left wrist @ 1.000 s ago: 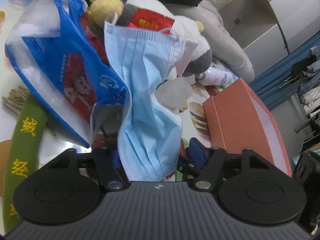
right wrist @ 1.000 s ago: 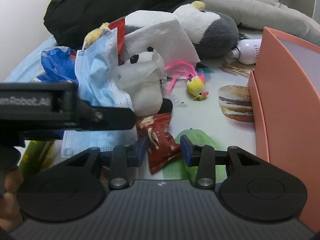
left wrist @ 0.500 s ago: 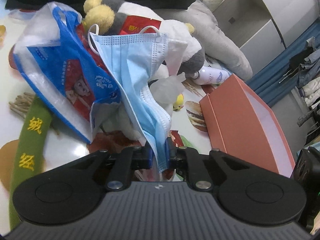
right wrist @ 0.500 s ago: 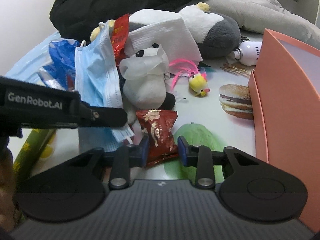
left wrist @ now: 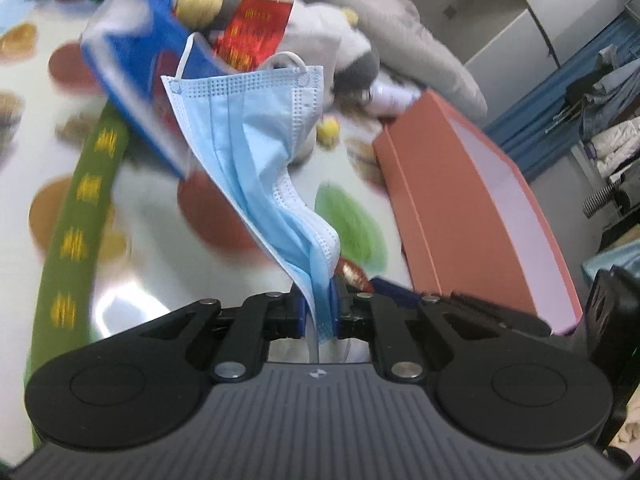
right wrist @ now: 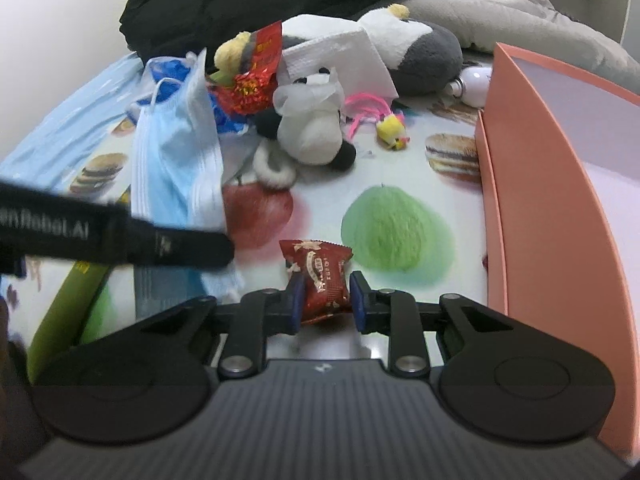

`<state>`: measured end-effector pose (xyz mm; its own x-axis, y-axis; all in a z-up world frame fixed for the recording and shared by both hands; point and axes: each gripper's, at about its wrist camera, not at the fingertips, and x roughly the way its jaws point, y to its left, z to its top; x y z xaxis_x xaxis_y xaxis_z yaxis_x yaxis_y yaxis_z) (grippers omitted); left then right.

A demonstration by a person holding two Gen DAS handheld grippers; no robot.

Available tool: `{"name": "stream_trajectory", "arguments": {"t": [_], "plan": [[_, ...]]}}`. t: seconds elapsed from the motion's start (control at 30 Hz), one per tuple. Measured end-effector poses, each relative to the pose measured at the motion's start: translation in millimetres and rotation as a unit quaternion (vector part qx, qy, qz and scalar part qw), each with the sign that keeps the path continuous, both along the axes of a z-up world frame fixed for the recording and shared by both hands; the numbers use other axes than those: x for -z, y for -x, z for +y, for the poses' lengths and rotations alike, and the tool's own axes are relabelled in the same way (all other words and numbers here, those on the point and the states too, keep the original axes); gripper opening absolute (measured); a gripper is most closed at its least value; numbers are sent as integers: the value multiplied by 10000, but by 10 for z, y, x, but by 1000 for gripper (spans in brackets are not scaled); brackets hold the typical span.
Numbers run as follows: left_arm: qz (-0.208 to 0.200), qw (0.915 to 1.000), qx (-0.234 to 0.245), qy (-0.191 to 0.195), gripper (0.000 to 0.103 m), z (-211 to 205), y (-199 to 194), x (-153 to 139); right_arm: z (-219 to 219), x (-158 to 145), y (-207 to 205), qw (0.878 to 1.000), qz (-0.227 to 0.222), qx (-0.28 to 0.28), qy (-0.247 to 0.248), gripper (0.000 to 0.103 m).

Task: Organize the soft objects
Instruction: 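Lift the blue mask with the left gripper while the right gripper lifts the red wrapper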

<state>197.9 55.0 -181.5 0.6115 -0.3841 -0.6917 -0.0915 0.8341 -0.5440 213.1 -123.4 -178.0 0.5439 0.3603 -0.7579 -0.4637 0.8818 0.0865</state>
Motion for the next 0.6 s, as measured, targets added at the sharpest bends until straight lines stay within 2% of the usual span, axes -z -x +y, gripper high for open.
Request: {"name": "stream_trajectory", "arguments": {"t": [0.27,0.3,0.37,0.4,0.43,0.47,0.53,0.6], "plan": [[488,9982,234,-256,15,-76,341,148,-149,9,420,9994,322,108,28,27],[566,9978,191,-271,21,-61,372,170,-163,18,454,9992,375,152,13,28],[665,9976,47,-189,43,-6,410,200,-188,24,497,9989,430,182,-72,31],[644,9978,-30,-147,58,30,431,196,-194,28,504,9988,452,174,-119,35],[605,9980,-105,-155,66,62,448,181,-197,30,501,9987,450,170,-153,42],[579,9980,-159,-186,68,83,466,167,-199,31,500,9988,427,174,-164,46],[560,9978,-275,-211,72,130,478,133,-188,30,479,9993,286,186,-173,61],[515,9977,-394,-183,75,192,522,108,-165,27,455,9996,154,185,-122,65]]}}
